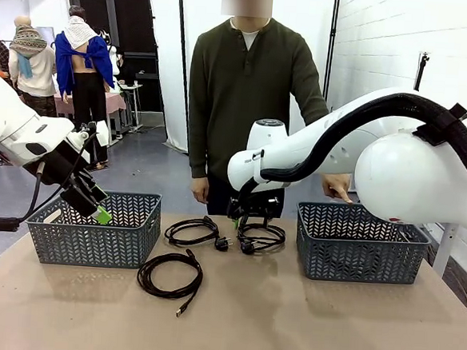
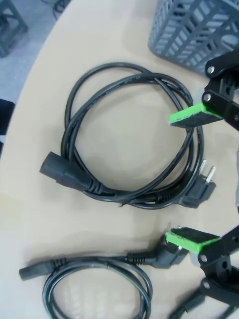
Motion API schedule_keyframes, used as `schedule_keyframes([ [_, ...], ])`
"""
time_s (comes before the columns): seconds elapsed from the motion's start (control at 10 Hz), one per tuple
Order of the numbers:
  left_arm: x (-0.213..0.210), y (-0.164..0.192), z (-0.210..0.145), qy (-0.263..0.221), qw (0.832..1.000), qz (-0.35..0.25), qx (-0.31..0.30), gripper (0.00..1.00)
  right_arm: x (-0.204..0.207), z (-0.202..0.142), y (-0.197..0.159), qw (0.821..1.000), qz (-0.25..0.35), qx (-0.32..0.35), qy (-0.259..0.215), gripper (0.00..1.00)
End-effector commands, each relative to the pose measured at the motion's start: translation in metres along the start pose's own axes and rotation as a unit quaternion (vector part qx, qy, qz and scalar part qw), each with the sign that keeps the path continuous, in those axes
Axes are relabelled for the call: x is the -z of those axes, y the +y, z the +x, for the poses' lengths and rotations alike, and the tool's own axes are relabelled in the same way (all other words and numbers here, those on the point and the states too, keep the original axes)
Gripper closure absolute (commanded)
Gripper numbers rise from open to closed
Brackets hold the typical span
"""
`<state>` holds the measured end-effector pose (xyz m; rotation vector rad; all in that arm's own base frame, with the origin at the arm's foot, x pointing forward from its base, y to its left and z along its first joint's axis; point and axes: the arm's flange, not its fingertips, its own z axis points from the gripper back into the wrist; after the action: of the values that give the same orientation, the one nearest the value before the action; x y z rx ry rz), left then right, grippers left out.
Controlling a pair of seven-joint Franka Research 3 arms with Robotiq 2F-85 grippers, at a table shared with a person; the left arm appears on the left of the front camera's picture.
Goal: Organize the cables according to human instructions.
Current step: Pick up a bundle of cables and place it in the basket indicated by the human.
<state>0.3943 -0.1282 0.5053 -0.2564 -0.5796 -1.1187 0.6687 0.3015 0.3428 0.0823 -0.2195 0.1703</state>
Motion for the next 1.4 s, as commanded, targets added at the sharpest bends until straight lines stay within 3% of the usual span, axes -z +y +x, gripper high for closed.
schedule_keyframes([
  [0.0,-0.001,0.004,-0.002,-0.009,1.000,-0.008,0.006,0.00,0.007,0.010,0.002,1.000,-0.026,0.014,-0.003,0.00],
  [1.3,-0.001,0.004,-0.002,-0.009,1.000,-0.008,0.006,0.00,0.039,0.017,0.002,0.998,-0.050,0.022,0.030,0.00],
])
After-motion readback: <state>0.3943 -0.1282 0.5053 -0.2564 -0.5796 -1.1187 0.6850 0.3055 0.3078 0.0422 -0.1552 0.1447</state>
